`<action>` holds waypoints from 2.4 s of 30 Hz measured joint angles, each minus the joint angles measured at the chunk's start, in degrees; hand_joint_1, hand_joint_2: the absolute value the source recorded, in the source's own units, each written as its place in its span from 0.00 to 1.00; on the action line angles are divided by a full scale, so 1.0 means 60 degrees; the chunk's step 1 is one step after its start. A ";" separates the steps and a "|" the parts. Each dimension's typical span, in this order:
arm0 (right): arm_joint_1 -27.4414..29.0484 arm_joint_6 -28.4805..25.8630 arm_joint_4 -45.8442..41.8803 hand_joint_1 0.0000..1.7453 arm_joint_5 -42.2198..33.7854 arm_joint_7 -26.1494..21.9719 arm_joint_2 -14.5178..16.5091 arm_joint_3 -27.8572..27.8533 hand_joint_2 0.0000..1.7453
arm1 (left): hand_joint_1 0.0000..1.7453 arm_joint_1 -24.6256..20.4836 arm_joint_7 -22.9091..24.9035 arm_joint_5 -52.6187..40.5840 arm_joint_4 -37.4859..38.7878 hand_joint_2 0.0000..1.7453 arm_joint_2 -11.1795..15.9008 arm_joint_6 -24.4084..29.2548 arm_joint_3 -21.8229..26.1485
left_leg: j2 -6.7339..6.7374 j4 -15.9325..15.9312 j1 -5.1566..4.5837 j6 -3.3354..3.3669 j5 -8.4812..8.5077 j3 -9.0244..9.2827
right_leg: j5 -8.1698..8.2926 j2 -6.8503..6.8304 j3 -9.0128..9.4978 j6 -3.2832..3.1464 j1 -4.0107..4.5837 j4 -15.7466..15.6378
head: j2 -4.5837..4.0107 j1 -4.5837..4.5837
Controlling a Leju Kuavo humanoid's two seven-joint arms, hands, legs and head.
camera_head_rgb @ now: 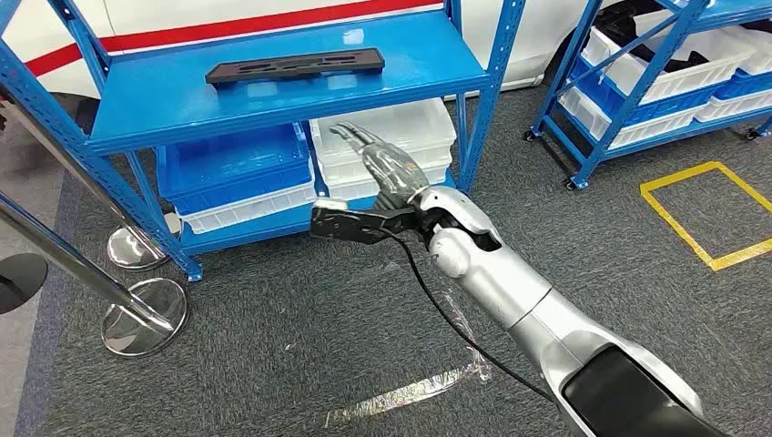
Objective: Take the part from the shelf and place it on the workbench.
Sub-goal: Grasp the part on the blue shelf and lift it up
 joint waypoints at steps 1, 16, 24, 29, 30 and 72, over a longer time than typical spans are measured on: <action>-0.0072 0.0037 -0.0078 0.00 0.0059 0.0030 0.0033 0.0092 1.00 | 0.00 -0.0001 -0.0015 -0.0003 0.0004 0.00 0.0004 -0.0011 -0.0006 | 0.0000 0.0003 0.0000 0.0000 0.0000 -0.0001 | 0.0000 0.0000 0.0000 0.0000 -0.0001 -0.0001 | 0.0000 0.0000; -0.2161 0.1136 -0.1906 0.00 0.0792 0.1113 0.0650 0.3285 0.00 | 0.00 -0.0142 -0.0417 0.0120 0.0091 0.00 0.0102 -0.0494 -0.0599 | 0.0046 -0.0135 0.0129 0.0223 0.0131 -0.0004 | -0.0529 0.0015 -0.0684 0.0115 0.0000 0.1158 | 0.0000 0.0035; -0.2428 0.1203 -0.1868 0.00 0.0007 0.1573 0.0609 0.4039 0.00 | 0.00 -0.0171 -0.0590 0.0299 0.0117 0.00 0.0136 -0.0705 -0.0830 | 0.0015 0.0034 0.0164 -0.0047 -0.0179 0.0120 | 0.0594 -0.0011 -0.0982 0.0048 -0.0012 0.0570 | 0.0000 0.0051; -0.2603 0.1213 -0.1844 0.00 -0.0225 0.1740 0.0576 0.4602 0.00 | 0.00 -0.0233 -0.0626 0.0371 0.0150 0.00 0.0141 -0.0779 -0.1022 | 0.0039 0.0220 0.0191 -0.0245 -0.0345 -0.0030 | 0.0468 0.0065 -0.0892 -0.0286 0.0048 0.0270 | 0.0000 0.0025; -0.2648 0.1216 -0.1842 0.00 -0.0239 0.1756 0.0574 0.4683 0.00 | 0.00 -0.0234 -0.0626 0.0374 0.0152 0.00 0.0141 -0.0793 -0.1058 | 0.0020 0.0555 0.0197 -0.0265 -0.0520 -0.0199 | 0.0461 0.0070 -0.0852 -0.0345 0.0039 0.0238 | 0.0000 0.0018; -0.2759 0.1665 -0.1777 0.00 0.0883 0.1572 0.0458 0.6266 1.00 | 0.00 -0.0317 -0.0159 0.0100 0.0299 0.00 0.0335 -0.0811 -0.2381 | 0.0055 0.0262 -0.0047 -0.0029 0.0617 -0.1014 | 0.0132 -0.0111 -0.0443 -0.0369 0.0243 0.0165 | 0.0000 -0.0043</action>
